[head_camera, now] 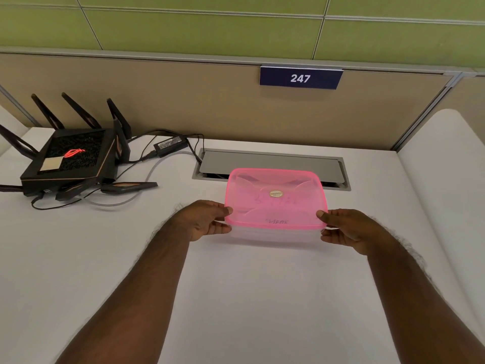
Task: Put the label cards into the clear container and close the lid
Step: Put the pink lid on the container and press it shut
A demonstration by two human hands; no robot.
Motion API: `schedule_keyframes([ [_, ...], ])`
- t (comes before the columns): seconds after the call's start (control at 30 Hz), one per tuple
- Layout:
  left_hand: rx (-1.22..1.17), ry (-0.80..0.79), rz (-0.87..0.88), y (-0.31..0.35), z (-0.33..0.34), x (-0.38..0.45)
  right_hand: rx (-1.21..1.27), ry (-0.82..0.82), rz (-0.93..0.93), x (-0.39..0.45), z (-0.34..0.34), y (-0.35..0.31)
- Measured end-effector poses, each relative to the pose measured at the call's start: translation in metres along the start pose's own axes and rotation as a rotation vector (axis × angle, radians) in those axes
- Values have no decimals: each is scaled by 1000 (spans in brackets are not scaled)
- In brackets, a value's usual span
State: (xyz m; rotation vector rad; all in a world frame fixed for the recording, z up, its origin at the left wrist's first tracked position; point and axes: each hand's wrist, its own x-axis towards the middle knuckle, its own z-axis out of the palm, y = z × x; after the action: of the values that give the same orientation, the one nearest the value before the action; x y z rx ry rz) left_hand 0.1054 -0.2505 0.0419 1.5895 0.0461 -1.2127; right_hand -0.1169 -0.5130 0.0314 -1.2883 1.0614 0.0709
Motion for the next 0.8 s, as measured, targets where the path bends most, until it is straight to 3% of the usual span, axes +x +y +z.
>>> schedule_keyframes([
  [0.2,-112,-29,-31,-8,-7,-1,33,14,-11,-1,3,2],
  [0.6,-63,61,-35,-11,1,5,87,16,16,-2,8,3],
  [0.8,232,81,-47,7,1,8,56,53,36,-1,9,0],
])
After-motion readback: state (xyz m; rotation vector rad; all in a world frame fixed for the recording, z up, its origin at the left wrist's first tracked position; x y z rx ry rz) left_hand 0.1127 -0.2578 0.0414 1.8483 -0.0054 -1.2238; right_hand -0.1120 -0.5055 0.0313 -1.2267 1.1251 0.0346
